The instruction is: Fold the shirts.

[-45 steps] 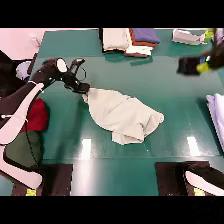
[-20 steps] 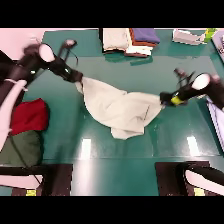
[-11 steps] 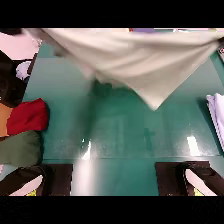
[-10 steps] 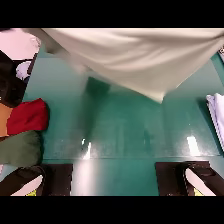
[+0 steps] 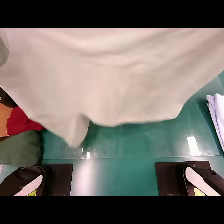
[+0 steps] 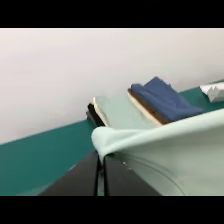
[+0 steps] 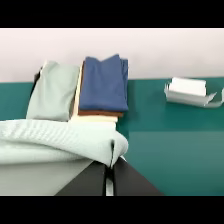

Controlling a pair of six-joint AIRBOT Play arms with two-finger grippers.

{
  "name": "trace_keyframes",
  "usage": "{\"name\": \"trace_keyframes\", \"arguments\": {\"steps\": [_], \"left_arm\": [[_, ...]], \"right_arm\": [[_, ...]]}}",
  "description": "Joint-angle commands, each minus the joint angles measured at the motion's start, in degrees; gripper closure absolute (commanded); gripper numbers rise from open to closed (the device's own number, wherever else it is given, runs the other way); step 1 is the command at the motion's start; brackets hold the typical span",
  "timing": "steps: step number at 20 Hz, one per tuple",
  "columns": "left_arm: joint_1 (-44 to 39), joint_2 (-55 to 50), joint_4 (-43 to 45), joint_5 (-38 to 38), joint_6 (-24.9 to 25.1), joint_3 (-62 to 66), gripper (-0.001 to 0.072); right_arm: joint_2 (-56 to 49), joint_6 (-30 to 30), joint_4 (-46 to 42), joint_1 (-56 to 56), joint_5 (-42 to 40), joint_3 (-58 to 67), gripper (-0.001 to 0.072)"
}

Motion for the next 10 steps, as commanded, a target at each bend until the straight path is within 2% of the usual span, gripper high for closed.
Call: {"name": "trace_keyframes", "arguments": {"steps": [1,3,6,10], "left_arm": [[0.1,-6.1,2.3,-3.5,0.3,-5.2,0.0681],[0.1,-12.5,2.5,-4.1,0.3,-11.9,0.0681],[0.1,-23.5,2.7,0.2,0.3,-21.6,0.0681],[0.1,-35.9,2.7,4.7,0.1,-24.6,0.068]], "right_arm": [[-6.2,-0.3,1.6,1.7,0.3,-4.0,0.0695],[-11.0,-0.3,1.3,5.1,-1.1,-11.3,0.0694],[-19.3,-0.3,1.3,8.6,-6.9,-20.7,0.0694],[-29.2,-0.3,1.5,12.1,-13.5,-25.2,0.0693]]}}
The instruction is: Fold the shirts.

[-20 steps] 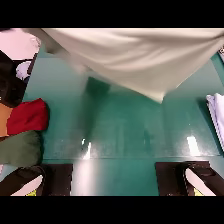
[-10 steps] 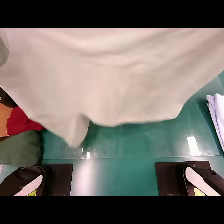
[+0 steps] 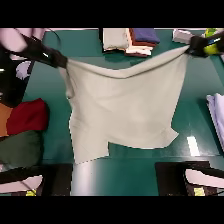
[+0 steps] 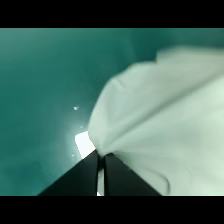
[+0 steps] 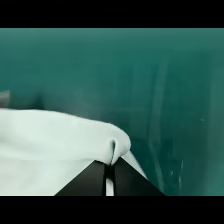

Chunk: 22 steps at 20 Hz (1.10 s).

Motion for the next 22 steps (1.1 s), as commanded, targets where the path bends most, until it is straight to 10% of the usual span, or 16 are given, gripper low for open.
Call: {"name": "trace_keyframes", "arguments": {"steps": [1,2,3,4,5,22], "left_arm": [[0.0,-9.8,0.1,2.9,-1.2,-3.1,0.068],[0.0,-10.6,0.2,2.6,-2.0,-3.1,0.0679],[0.0,-10.8,0.2,2.3,-2.1,-3.1,0.0643],[0.0,-10.7,0.5,1.5,-2.2,-2.8,0.0366],[0.5,-10.6,1.0,-0.7,-2.2,-2.0,0.0182],[7.6,14.0,-9.3,-4.7,-5.7,-34.3,0.0229]], "right_arm": [[-8.3,0.0,0.3,3.3,-4.7,-3.8,0.0692],[-9.4,0.0,0.4,3.7,-4.8,-3.8,0.0618],[-9.9,0.0,0.3,3.9,-4.9,-3.8,0.0292],[-9.9,0.0,0.2,3.8,-4.5,-3.8,0.0205],[-9.3,0.0,0.1,3.3,-3.3,-3.8,0.0206],[23.5,0.0,-8.1,-13.1,5.7,-61.3,0.0256]]}}
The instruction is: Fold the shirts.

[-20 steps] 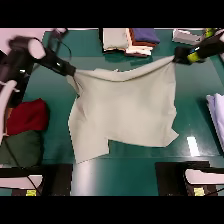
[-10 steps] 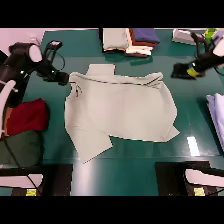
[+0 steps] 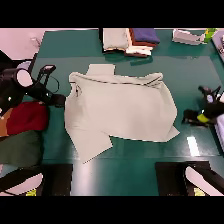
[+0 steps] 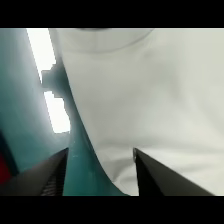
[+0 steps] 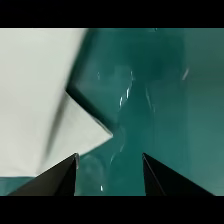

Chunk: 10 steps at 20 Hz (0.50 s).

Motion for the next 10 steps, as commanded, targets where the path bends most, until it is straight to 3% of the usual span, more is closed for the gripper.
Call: {"name": "trace_keyframes", "arguments": {"steps": [1,8,10], "left_arm": [[0.1,1.4,-1.1,1.0,-0.1,-3.3,0.0229],[0.1,1.4,-1.0,0.9,-0.1,-3.3,0.0229],[0.1,1.4,-1.0,0.9,-0.1,-3.3,0.0229]], "right_arm": [[2.0,0.1,2.9,-0.8,-2.6,-8.9,0.0256],[-3.5,0.1,7.5,-0.8,-8.1,-10.1,0.0257],[-4.0,0.1,8.9,-0.8,-9.7,-10.1,0.0287]]}}
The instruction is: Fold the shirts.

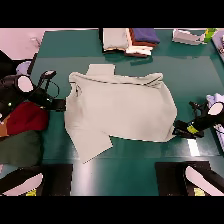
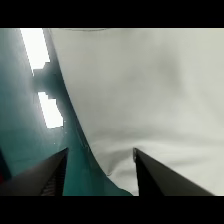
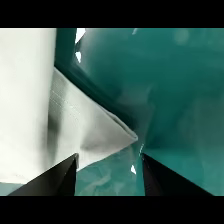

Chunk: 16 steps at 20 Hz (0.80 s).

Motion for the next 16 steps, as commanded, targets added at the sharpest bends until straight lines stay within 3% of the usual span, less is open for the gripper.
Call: {"name": "trace_keyframes", "arguments": {"steps": [1,2,4,5,7,16], "left_arm": [[0.0,0.1,0.0,-0.3,0.0,-0.1,0.0229],[0.0,0.1,0.0,-1.1,0.0,-0.1,0.0229],[0.0,0.1,0.0,-3.2,0.0,-0.2,0.0229],[0.0,0.1,0.0,-3.8,0.0,-0.7,0.0227],[0.0,0.1,0.0,-3.6,-0.3,-3.8,0.0116],[0.0,0.0,-9.0,11.1,-1.5,-19.2,0.0119]], "right_arm": [[-1.2,-0.1,2.3,0.4,-4.1,-0.5,0.0369],[-0.7,-0.1,2.3,1.2,-5.0,-0.5,0.0432],[1.0,-0.1,1.8,3.6,-6.7,-0.5,0.0656],[1.9,-0.1,1.2,5.1,-7.2,-0.5,0.0692],[3.3,-0.1,1.2,6.5,-7.2,-0.5,0.0692],[2.3,-0.1,1.4,7.1,-6.6,-0.5,0.0693]]}}
